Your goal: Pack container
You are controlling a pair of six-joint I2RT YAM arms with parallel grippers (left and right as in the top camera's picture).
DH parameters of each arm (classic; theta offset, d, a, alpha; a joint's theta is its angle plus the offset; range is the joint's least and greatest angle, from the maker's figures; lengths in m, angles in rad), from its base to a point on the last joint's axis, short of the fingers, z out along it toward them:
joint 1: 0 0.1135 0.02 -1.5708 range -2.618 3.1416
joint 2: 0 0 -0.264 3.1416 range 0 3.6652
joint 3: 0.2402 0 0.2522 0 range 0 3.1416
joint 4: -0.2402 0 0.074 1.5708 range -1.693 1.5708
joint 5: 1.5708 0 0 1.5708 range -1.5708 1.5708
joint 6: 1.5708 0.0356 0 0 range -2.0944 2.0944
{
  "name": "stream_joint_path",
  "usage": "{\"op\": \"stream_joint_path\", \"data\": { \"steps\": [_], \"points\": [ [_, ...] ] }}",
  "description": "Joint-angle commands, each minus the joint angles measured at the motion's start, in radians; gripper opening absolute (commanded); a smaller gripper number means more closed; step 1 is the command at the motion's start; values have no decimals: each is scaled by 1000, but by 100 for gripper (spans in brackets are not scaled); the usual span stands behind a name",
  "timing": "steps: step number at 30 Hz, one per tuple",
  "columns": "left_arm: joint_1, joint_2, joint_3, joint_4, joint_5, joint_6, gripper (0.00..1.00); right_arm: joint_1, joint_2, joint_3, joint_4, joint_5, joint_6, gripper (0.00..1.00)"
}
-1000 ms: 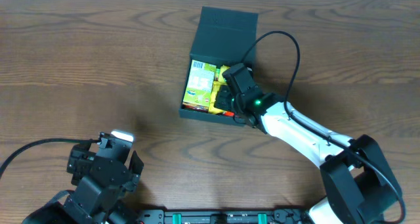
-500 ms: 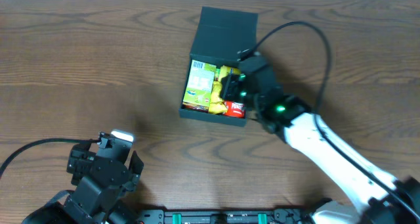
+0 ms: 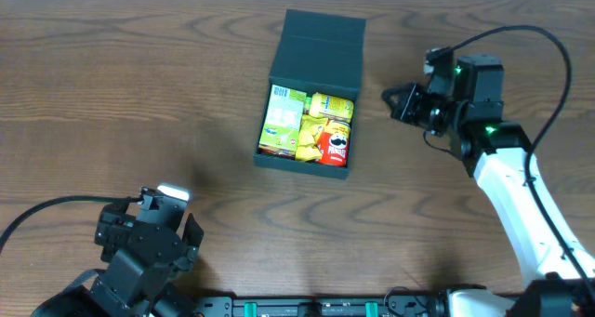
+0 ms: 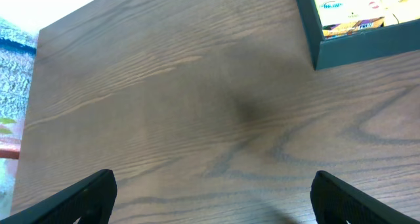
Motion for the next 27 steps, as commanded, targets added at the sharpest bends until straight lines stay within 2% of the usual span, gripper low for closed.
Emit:
{"op": "stream_joint_path", "data": {
  "steps": [1,5,15,19,22,27],
  "points": [
    [-2,-3,11,0,-19,14,95,32,36,14,-52,-277,-76,1],
    [-2,-3,11,0,-19,14,95,105,83,13,-97,-268,-161,1],
    [-2,-3,11,0,-19,14,95,257,130,14,-197,88,-175,1],
    [-2,-3,11,0,-19,14,95,316,131,13,-278,228,-73,1],
    [-2,-3,11,0,-19,14,95,329,131,13,-310,244,10,1],
    [-2,-3,11,0,-19,14,95,338,131,13,-312,301,40,2]
  ]
}}
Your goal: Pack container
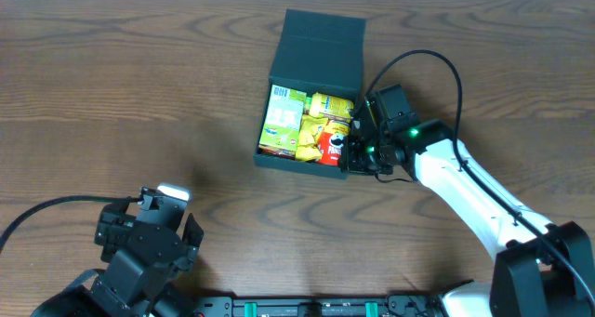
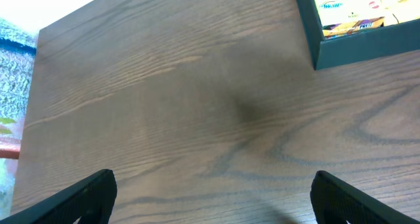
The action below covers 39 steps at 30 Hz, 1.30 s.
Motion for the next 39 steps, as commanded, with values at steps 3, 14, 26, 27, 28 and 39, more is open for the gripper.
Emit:
{"op": "stream_joint_path", "data": {
  "steps": [3,14,26,27,28,39],
  "points": [
    [-2,-3,11,0,-19,14,95,14,-5,13,-1,93,53,1],
    [-2,-3,11,0,-19,14,95,56,-5,-14,8,93,64,2],
    [-2,-3,11,0,-19,14,95,58,-5,-47,-146,231,87,1],
    [-2,-3,11,0,-19,14,95,58,-5,-47,-170,249,102,1],
    [-2,-3,11,0,-19,14,95,58,-5,-47,-184,259,109,1],
    [-2,-3,11,0,-19,14,95,57,-5,-47,-303,469,181,1]
  ]
}}
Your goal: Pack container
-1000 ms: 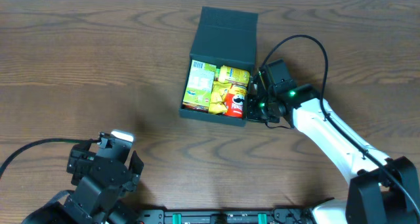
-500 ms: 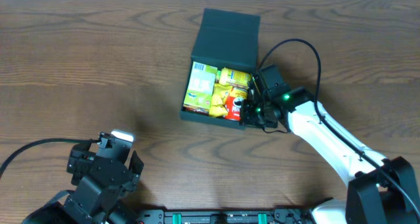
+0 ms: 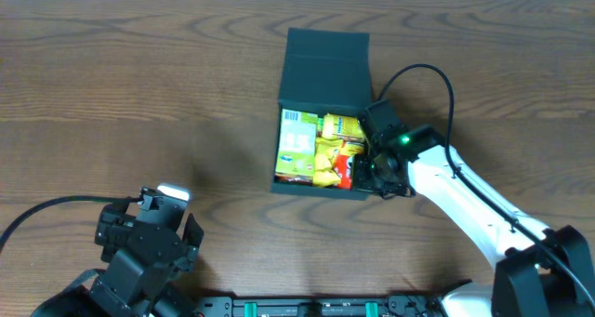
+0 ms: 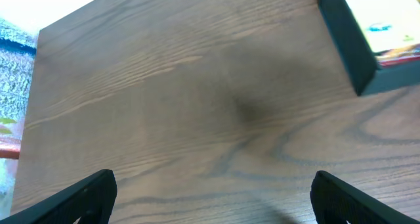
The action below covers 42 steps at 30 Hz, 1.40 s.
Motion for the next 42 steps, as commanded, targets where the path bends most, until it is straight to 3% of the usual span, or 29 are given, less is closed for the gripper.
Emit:
{"op": "stream_joint_path", "data": {
  "steps": [1,6,16,19,24,28,33,42],
  "points": [
    [-2,-3,12,0,-19,14,95,-3,13,-29,-80,212,90,1],
    [-2,-3,12,0,-19,14,95,-3,13,-29,-71,193,122,1],
    [-2,-3,12,0,-19,14,95,-26,13,57,155,-175,21,1],
    [-2,-3,12,0,-19,14,95,-30,13,101,166,-194,16,1],
    [-2,-3,12,0,-19,14,95,-30,13,184,42,-164,13,1],
    [-2,-3,12,0,-19,14,95,-30,26,188,113,-164,0,1],
    [-2,-3,12,0,-19,14,95,-44,162,251,232,-214,-2,1],
    [-2,-3,12,0,-19,14,95,-29,434,538,200,-230,-51,1]
  ]
}}
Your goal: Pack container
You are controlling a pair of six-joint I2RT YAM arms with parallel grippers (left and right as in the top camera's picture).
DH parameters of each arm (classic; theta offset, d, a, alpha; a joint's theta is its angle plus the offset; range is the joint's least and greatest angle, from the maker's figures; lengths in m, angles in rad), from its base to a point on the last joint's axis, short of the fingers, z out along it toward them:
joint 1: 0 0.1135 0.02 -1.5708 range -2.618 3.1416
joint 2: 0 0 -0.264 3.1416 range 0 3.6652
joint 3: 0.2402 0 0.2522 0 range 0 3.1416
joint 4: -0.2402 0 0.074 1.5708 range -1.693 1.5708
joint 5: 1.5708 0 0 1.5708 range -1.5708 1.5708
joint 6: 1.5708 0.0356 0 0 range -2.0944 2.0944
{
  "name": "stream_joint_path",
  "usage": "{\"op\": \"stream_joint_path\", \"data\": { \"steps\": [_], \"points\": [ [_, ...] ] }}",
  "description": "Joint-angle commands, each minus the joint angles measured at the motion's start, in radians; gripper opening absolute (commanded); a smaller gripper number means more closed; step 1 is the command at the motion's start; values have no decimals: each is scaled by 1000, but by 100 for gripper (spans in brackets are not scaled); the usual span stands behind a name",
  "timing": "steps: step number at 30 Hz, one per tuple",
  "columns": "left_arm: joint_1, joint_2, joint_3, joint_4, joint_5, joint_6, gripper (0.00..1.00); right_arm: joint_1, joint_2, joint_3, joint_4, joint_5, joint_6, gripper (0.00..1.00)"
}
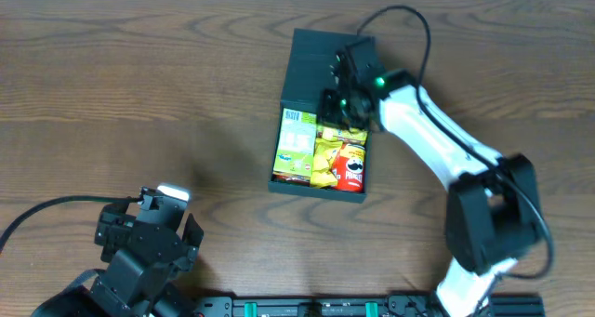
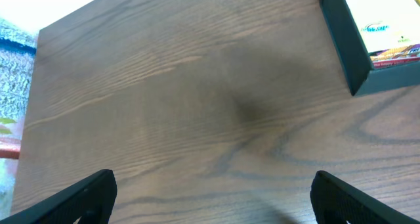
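Observation:
A dark green box (image 1: 316, 189) sits mid-table with its lid (image 1: 316, 52) lying open behind it. Inside are a green-and-white packet (image 1: 297, 140), yellow snack packets (image 1: 327, 159) and a red Pringles can (image 1: 351, 164). My right gripper (image 1: 337, 101) is over the back of the box, where the lid joins it; dark against dark, so its jaws cannot be read. At the table's near left my left gripper (image 2: 213, 201) is open over bare wood, nothing between its fingers (image 2: 85, 196). The box's near corner (image 2: 348, 53) shows at the upper right of the left wrist view.
The left arm (image 1: 144, 247) rests at the front-left edge of the table. The right arm's cable (image 1: 409, 24) loops above the box. The wooden table (image 1: 139, 94) runs to a left edge with blue cloth (image 2: 13, 37) beyond it.
My right gripper has gone from the box's front-right side to the back of the box at the lid's hinge. The Pringles can is uncovered again. The left arm has not moved.
My right gripper first hung off to the right of the box, which lay skewed. Then it was at the box's front-right corner. After that the box stood squarer and further right, gripper still at its side. Now the gripper is at the hinge.

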Motion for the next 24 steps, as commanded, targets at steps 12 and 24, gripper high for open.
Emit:
{"op": "stream_joint_path", "data": {
  "steps": [12,24],
  "points": [
    [-2,-3,11,0,-19,14,95,55,188,262,13,-62,-35,1],
    [-2,-3,11,0,-19,14,95,115,198,277,-89,43,-31,1]
  ]
}}
